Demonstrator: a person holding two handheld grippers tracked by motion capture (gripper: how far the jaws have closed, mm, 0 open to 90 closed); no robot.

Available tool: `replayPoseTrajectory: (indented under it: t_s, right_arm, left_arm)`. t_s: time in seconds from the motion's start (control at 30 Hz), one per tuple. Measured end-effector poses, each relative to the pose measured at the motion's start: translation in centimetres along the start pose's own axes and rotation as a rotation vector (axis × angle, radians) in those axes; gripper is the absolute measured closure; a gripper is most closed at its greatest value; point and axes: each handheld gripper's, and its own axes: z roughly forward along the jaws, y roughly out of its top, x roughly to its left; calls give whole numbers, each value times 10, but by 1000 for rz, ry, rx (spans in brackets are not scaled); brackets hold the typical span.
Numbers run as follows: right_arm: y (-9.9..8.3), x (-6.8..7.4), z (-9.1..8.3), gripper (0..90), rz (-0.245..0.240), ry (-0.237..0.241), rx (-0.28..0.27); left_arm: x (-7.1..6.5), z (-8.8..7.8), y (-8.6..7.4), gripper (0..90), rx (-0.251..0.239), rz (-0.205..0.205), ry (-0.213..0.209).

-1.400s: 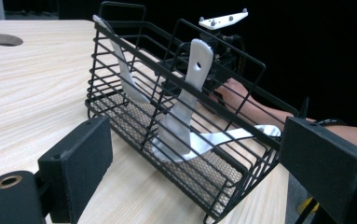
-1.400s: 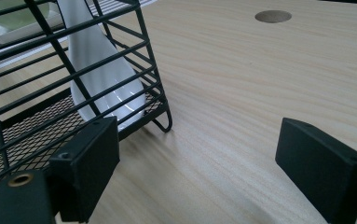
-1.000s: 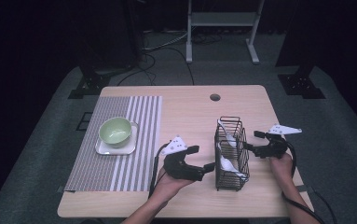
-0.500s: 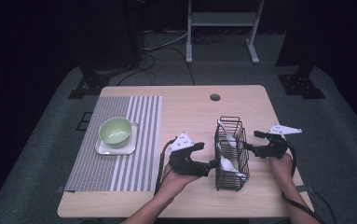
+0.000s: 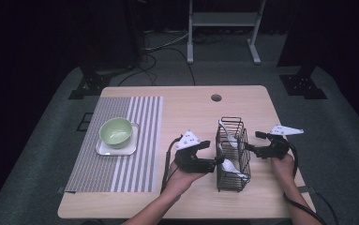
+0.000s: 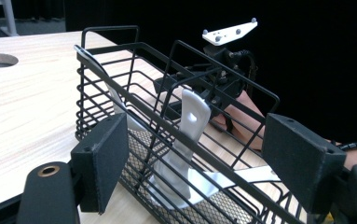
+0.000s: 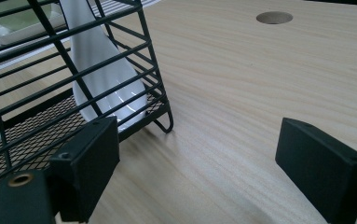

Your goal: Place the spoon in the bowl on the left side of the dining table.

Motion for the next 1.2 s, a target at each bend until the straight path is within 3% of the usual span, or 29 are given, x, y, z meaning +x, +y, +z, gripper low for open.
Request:
replayPoseTrajectory:
  t_s: [0.1,0.13,0.47,0.9,1.1,1.2]
  right_arm:
    - [0,0,0,123,0,0,0]
    - [0,0,0,123,-1,1,-1]
    - [0,0,0,123,0,3,-4]
    - [0,-1,-1,122,1,5,-8]
    - [0,0,-1,123,1,4,-8]
    - [0,0,-1,123,0,6,-8]
  left_arm:
    - [-1,3,1,261,1,-4,7]
    - [-1,3,1,307,0,-1,4]
    - [-2,12,5,458,17,13,15]
    - [-2,13,5,760,11,33,15]
    - [0,14,4,846,-11,-11,-10]
    - [1,14,4,848,-19,-41,-21]
